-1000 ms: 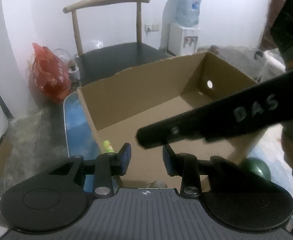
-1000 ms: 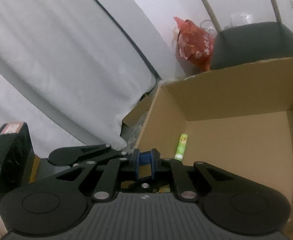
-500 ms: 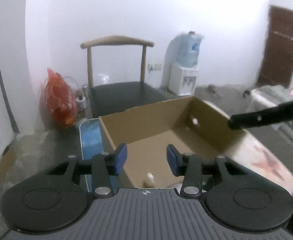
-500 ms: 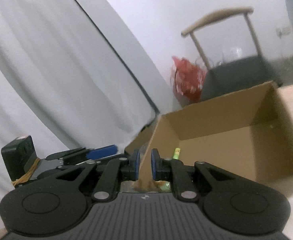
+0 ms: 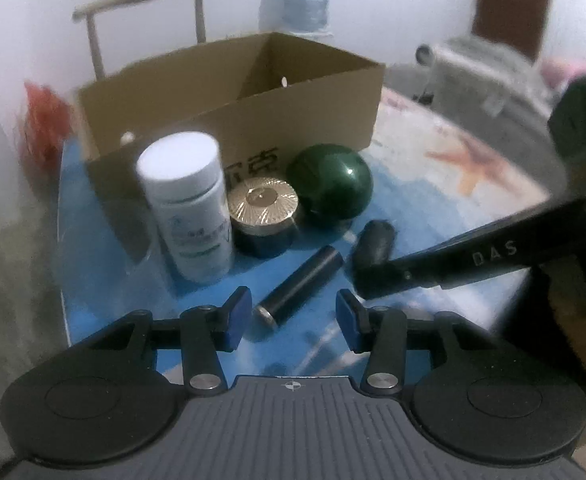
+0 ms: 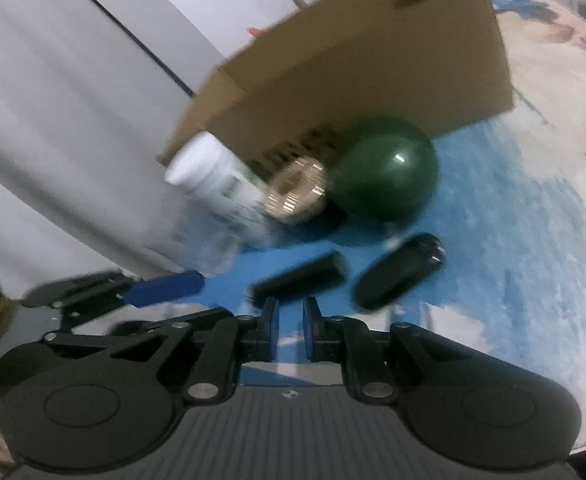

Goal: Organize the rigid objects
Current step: 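Grasp the black cylinder with the right gripper and lift it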

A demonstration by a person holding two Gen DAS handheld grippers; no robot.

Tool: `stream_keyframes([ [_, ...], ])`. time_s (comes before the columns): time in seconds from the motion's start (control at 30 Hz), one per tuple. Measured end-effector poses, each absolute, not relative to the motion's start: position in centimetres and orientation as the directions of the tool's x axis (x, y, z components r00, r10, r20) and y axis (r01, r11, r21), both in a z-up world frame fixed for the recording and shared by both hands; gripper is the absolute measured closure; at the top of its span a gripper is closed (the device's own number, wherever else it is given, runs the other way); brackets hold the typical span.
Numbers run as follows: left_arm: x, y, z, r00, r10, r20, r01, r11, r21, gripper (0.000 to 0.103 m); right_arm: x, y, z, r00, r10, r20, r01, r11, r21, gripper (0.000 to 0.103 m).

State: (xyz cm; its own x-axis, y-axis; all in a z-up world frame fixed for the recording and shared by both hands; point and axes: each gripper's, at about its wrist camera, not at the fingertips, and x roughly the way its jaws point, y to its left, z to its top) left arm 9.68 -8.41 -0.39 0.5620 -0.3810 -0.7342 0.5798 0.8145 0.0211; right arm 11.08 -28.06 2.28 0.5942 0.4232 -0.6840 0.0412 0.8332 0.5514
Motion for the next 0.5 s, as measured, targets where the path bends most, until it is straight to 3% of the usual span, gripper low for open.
stream_keyframes([
  [0.23,10.8,-11.0,-3.1,0.580,-0.274,-0.767,0.595,0.786,0.168,0.057,11.3,-28.8,1.8,0.628,0.420,-0.655,0.097,0.793,0.602,0.089],
  [0.4,11.4,-10.9,-3.7,0.547,-0.269,-0.793,0.590,0.796,0.137,0.058,11.6,-29.5,0.9,0.636,0.450,-0.626,0.136,0.734,0.666,0.088],
  [0.5,11.4,-10.8,-3.6,0.536,-0.278,-0.797,0.588,0.801,0.116,0.064,11.9,-29.6,0.4,0.633,0.480,-0.608,0.146,0.697,0.702,0.087],
])
